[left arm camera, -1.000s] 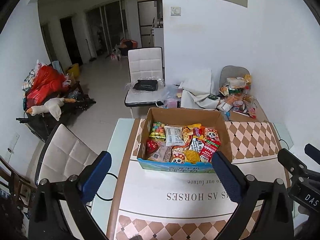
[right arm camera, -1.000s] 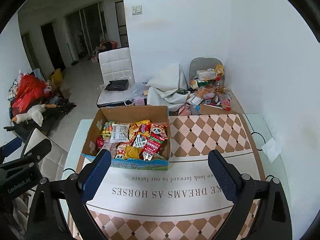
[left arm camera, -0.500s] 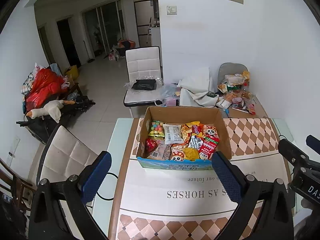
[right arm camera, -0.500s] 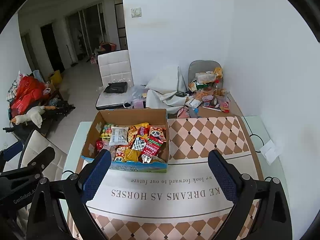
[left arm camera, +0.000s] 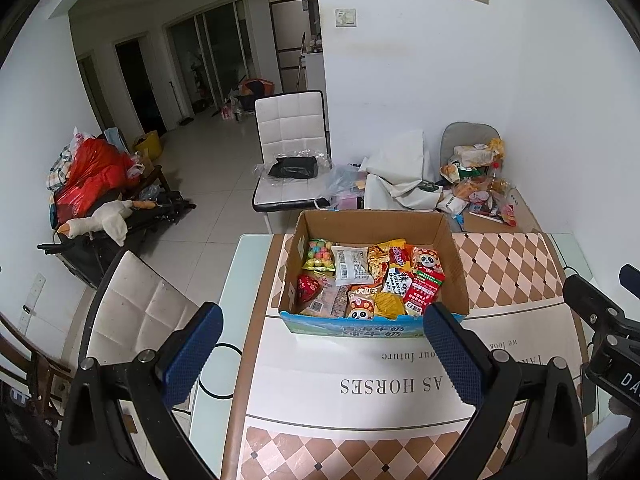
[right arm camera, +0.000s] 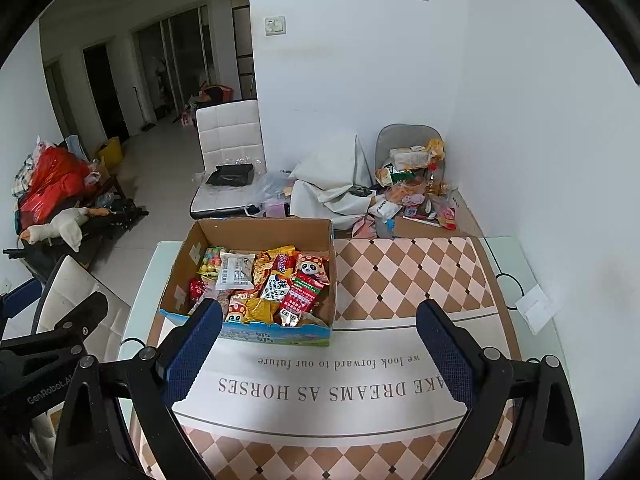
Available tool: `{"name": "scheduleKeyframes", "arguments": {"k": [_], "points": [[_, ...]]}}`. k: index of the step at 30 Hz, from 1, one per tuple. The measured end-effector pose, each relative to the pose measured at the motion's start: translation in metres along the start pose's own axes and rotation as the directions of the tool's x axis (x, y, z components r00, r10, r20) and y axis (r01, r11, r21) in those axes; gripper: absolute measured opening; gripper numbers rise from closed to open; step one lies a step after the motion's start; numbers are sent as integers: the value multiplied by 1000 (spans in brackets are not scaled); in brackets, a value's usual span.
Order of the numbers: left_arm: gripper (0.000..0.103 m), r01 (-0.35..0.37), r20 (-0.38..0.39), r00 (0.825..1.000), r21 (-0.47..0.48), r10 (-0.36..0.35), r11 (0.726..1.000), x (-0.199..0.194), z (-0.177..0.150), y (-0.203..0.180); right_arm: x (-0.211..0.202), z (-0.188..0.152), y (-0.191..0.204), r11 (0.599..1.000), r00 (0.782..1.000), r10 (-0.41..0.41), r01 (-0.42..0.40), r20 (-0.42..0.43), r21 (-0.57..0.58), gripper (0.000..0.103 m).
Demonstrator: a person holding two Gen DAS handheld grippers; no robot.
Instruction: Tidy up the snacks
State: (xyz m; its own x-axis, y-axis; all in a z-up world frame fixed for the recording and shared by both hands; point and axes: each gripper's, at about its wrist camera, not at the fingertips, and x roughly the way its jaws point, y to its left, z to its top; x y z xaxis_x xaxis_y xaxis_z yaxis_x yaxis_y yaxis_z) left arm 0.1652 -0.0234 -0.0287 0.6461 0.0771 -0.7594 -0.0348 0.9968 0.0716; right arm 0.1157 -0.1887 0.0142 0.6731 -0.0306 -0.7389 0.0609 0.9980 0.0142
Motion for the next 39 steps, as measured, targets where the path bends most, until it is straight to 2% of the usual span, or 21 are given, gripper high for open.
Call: {"name": "scheduleKeyframes", "arguments": {"k": [39], "points": [[103,19,2,1000,1,-19,1000,-5,5,-1,-1,2,-3,1000,1000,11,-11,-8,-13,99]]}}
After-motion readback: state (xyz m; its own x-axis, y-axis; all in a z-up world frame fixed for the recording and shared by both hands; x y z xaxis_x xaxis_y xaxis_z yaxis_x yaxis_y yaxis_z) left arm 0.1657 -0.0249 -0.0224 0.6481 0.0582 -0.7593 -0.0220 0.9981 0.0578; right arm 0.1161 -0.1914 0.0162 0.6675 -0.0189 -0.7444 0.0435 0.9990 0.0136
